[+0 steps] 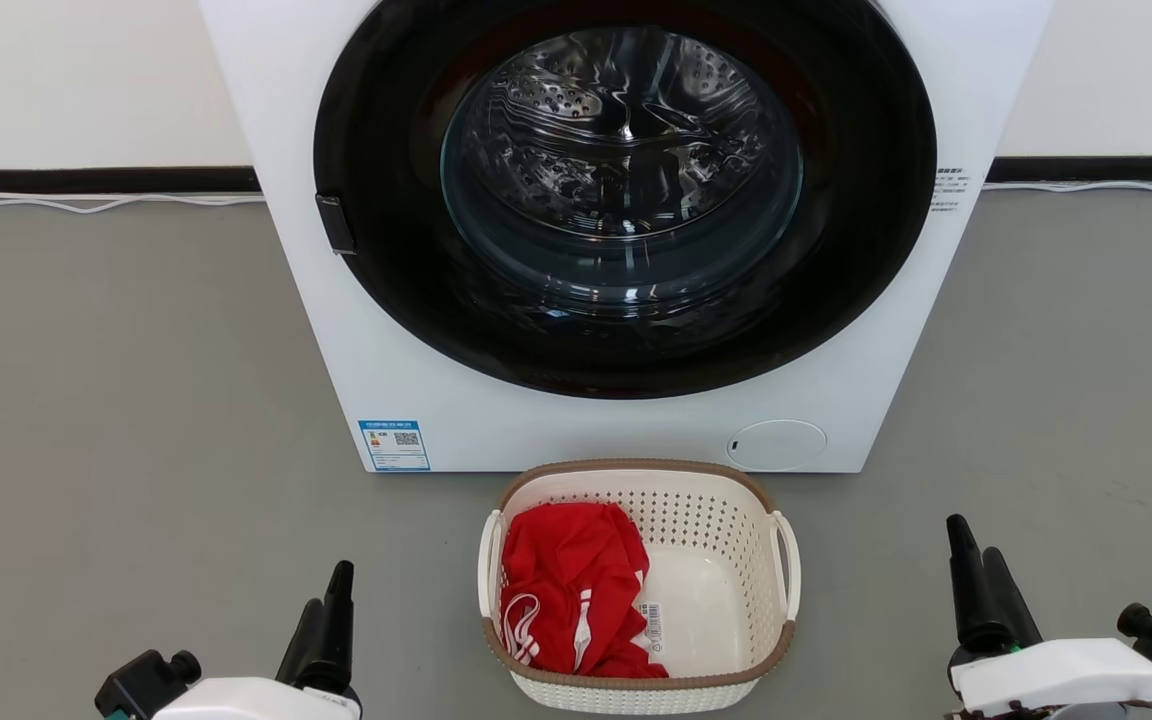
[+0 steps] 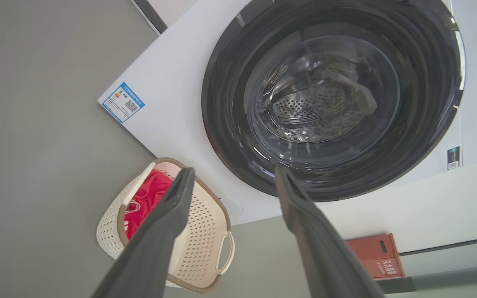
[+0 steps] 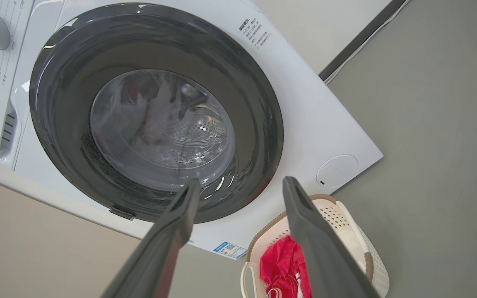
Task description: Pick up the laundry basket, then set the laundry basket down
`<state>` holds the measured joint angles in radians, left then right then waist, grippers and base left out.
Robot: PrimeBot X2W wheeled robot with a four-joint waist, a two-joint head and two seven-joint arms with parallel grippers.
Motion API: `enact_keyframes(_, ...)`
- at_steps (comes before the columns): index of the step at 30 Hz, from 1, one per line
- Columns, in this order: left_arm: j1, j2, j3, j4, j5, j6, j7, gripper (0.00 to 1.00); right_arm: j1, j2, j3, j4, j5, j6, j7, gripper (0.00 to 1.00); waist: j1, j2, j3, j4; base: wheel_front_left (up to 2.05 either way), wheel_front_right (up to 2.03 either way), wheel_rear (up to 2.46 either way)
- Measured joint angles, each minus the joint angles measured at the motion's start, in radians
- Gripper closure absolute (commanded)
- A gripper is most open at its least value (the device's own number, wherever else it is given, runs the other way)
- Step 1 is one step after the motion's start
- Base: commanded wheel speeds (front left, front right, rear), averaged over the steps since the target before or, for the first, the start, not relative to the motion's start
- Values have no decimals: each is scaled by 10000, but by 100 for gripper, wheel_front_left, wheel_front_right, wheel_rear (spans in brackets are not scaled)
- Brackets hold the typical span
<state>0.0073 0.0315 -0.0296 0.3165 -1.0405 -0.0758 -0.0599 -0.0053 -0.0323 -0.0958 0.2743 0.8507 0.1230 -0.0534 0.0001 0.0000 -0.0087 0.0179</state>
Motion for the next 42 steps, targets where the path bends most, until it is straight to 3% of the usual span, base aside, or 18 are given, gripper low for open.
enact_keyframes(42, -44, 52, -324, -71, 5091, 142, -1170, 0, 0, -33, 311, 351, -4644, 2, -1156, 0, 0, 0, -62, -45, 0, 0, 0)
